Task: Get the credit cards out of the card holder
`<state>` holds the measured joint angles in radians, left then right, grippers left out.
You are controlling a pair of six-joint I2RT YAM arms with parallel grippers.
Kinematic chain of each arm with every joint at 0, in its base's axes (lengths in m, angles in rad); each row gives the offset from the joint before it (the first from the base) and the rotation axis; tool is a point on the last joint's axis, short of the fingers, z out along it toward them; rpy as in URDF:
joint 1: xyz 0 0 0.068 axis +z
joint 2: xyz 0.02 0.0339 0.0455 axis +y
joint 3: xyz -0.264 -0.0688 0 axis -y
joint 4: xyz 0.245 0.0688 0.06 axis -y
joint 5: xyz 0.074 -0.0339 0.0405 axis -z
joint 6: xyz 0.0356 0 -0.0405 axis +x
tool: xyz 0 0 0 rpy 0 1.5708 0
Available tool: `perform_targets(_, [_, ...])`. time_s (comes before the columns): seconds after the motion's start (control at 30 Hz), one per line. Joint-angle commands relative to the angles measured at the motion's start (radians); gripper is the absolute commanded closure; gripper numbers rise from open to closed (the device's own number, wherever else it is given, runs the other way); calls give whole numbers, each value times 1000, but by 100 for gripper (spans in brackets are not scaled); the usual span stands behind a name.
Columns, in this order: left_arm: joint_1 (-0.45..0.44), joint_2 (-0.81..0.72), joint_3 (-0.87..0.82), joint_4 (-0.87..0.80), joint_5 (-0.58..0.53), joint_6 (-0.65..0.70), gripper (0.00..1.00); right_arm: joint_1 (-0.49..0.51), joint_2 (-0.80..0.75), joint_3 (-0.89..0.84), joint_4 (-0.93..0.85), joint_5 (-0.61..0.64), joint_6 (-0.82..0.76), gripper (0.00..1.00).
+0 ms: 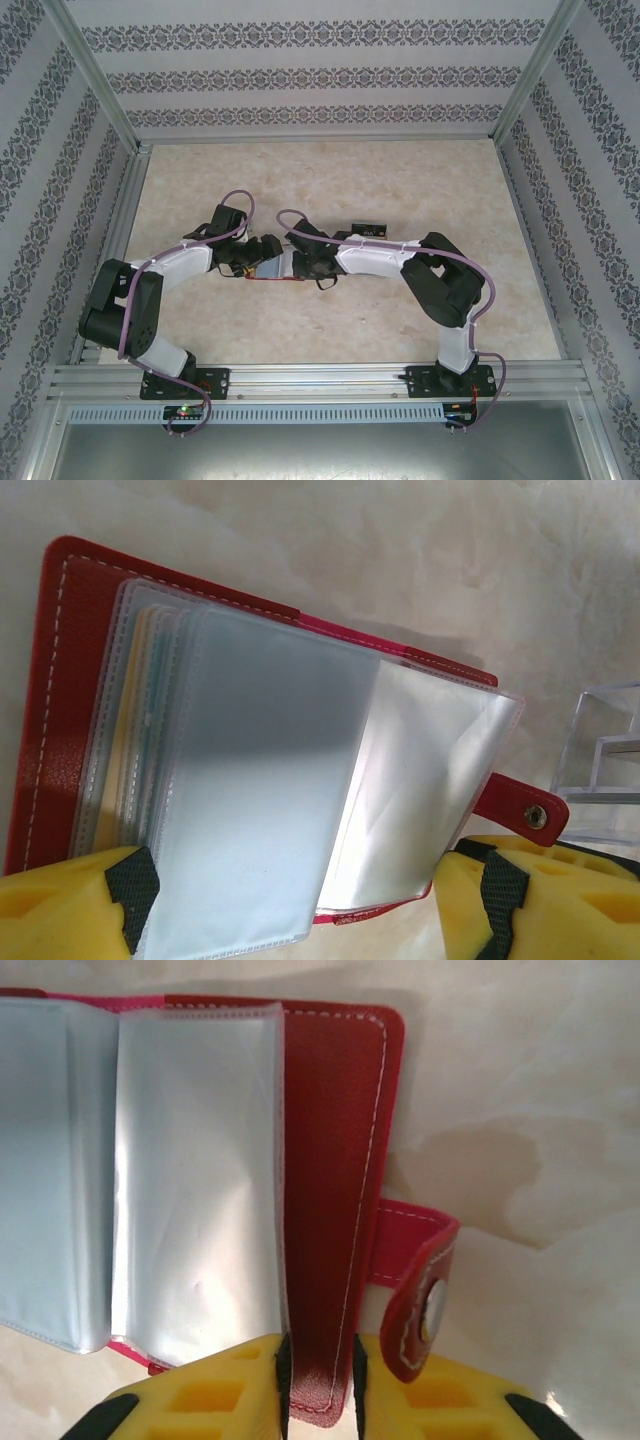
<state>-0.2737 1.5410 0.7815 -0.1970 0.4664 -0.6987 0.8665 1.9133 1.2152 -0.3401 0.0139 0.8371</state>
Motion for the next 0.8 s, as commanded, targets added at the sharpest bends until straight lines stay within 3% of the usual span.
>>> perform_targets(0.0, [-6, 24, 7, -53, -29, 24, 12, -14, -42, 31, -44, 35, -36, 70])
perform_targets(0.5, [-8, 31, 10, -53, -12, 22, 12, -20, 63, 73, -32, -31, -39, 67])
perform_targets(0.77, [-8, 43, 11, -42, 15, 19, 12, -21, 70, 32, -18, -33, -20, 78])
